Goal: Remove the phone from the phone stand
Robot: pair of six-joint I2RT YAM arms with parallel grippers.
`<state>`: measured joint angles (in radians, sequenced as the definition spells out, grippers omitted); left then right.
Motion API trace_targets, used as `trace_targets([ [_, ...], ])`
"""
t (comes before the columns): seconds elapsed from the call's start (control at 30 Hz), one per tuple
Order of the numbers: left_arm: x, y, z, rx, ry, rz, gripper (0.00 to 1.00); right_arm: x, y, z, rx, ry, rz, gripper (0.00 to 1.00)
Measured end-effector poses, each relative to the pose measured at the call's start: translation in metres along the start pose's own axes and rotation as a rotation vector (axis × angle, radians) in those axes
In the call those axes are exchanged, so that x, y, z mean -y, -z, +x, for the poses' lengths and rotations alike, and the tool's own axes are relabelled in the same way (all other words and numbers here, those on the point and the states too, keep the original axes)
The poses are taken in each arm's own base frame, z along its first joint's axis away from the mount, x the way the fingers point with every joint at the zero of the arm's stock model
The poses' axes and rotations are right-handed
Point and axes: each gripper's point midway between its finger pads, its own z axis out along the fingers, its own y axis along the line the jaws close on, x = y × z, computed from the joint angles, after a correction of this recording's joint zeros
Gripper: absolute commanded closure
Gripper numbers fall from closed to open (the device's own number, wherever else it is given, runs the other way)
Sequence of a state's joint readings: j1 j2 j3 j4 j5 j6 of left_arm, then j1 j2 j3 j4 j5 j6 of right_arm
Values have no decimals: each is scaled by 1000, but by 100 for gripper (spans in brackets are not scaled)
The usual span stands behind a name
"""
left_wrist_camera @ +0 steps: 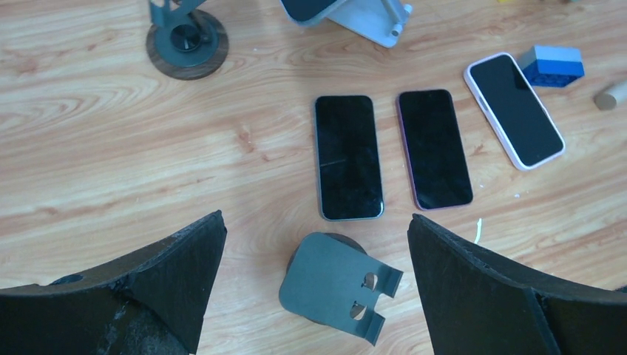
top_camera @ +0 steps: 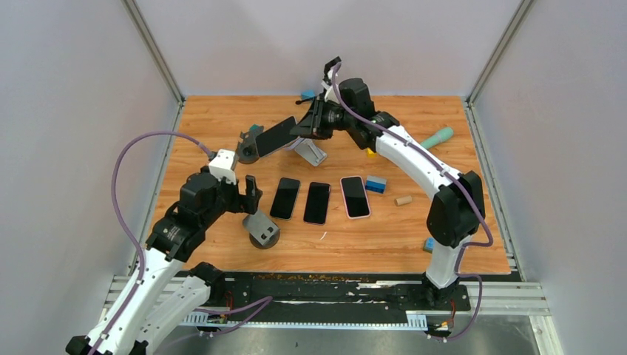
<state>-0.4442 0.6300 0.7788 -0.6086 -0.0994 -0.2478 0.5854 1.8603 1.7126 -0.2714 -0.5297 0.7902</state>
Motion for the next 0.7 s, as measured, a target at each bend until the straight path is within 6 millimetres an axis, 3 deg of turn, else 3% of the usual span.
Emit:
trace_targets([
  [0.37,36,-19,-18,-25,-133,196,0,-10,53,52,-207,78,-34,100],
  [0.53,59,-26,-23,-31,-168,329,0,-8,64,71,-292,106,-58,100],
  [0.7,81,-29,-15,-60,-211,443,0,-6,71,86,-363,109,-87,100],
])
